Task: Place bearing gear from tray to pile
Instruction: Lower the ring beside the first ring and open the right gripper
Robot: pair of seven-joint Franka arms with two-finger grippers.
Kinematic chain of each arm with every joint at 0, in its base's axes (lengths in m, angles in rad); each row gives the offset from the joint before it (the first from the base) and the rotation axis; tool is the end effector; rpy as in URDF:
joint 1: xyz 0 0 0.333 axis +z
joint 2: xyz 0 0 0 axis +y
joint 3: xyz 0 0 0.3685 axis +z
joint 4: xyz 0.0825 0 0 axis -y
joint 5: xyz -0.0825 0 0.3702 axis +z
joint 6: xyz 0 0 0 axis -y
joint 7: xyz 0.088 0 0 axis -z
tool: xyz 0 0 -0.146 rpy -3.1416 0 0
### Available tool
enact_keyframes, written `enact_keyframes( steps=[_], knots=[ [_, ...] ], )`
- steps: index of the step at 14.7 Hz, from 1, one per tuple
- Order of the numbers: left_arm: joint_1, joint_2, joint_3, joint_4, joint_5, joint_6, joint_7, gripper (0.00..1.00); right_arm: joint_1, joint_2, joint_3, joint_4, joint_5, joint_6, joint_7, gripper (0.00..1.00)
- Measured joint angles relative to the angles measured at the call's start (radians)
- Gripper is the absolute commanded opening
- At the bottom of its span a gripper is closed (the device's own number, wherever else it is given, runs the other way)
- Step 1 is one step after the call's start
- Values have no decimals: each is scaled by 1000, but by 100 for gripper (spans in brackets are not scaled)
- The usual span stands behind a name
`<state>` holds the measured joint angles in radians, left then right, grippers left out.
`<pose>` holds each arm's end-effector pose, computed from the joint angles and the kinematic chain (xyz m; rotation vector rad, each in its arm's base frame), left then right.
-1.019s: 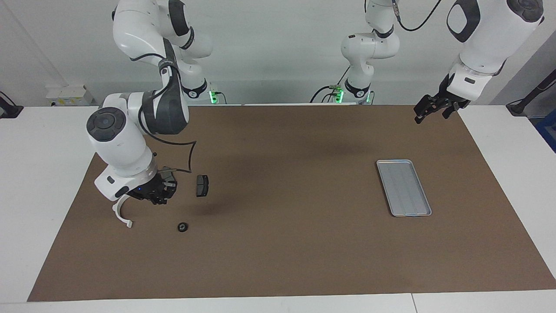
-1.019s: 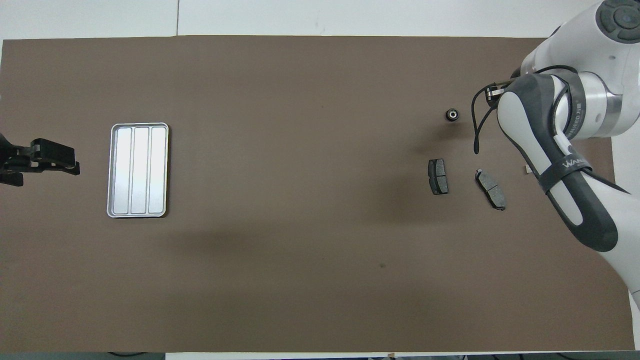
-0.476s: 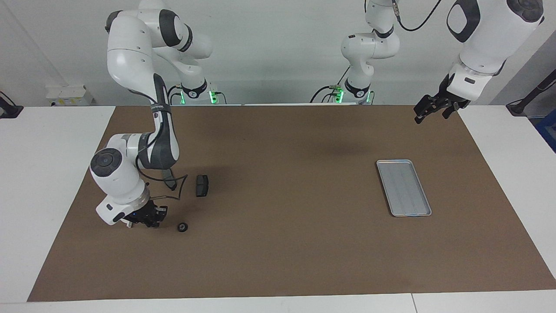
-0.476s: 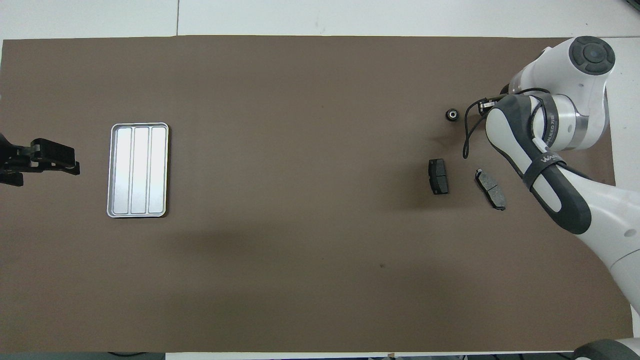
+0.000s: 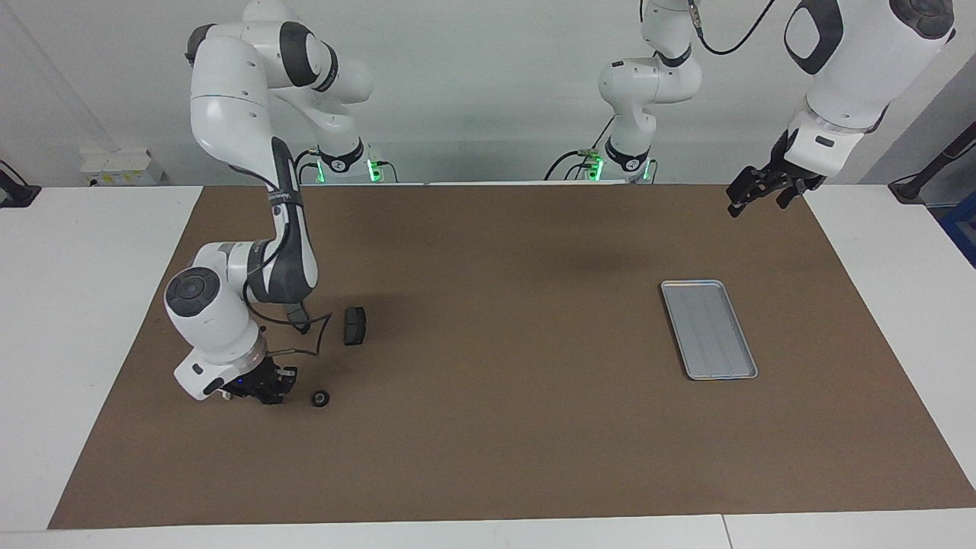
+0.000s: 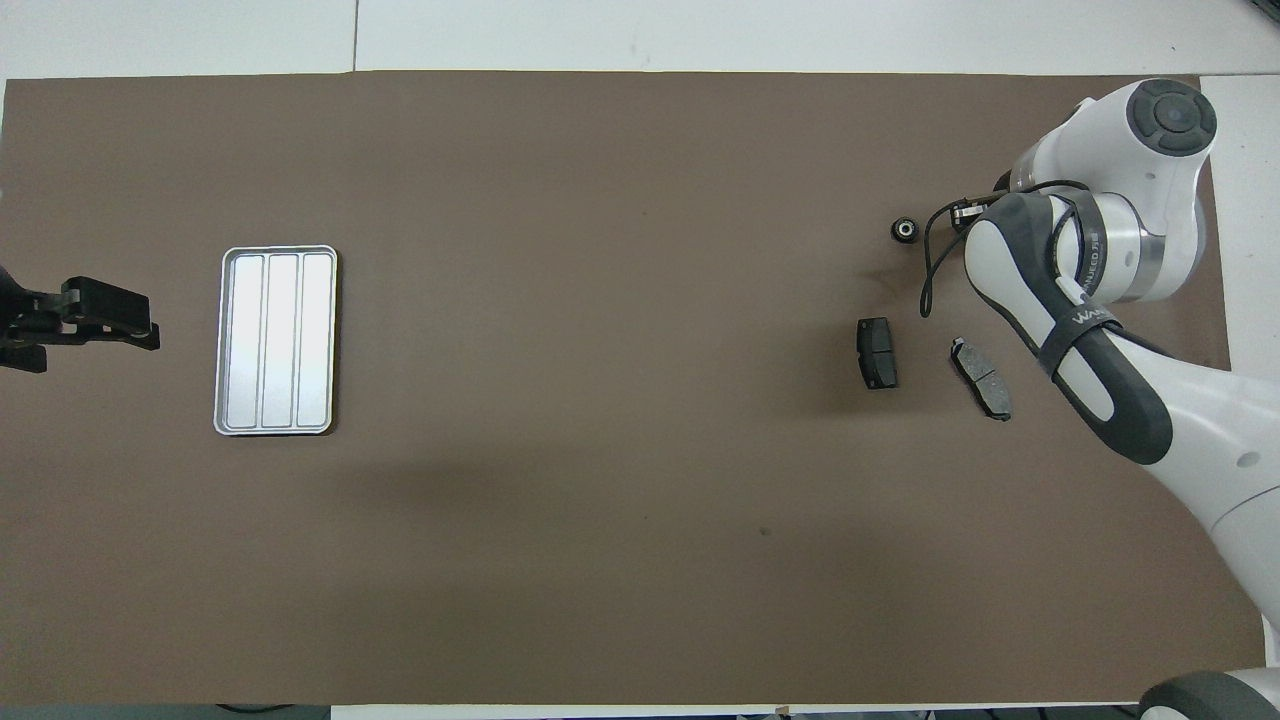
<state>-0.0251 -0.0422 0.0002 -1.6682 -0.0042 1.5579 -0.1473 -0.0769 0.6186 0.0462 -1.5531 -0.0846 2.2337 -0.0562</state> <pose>0.5188 -0.0135 0.6150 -3.1322 -0.1921 0.1071 0.7292 -0.0330 0.3043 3.0940 0.1023 0.0946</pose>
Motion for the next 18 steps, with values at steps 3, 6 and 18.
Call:
enact_keyframes(
  steps=[3,6,18],
  knots=[
    [0,0,0,0,0,0,0,100,0,0,0,-9,0,14,0,100],
    [0,0,0,0,0,0,0,100,1,0,1,-14,0,21,0,100],
    [0,0,0,0,0,0,0,100,41,-312,16,11,0,-319,0,100]
  ],
)
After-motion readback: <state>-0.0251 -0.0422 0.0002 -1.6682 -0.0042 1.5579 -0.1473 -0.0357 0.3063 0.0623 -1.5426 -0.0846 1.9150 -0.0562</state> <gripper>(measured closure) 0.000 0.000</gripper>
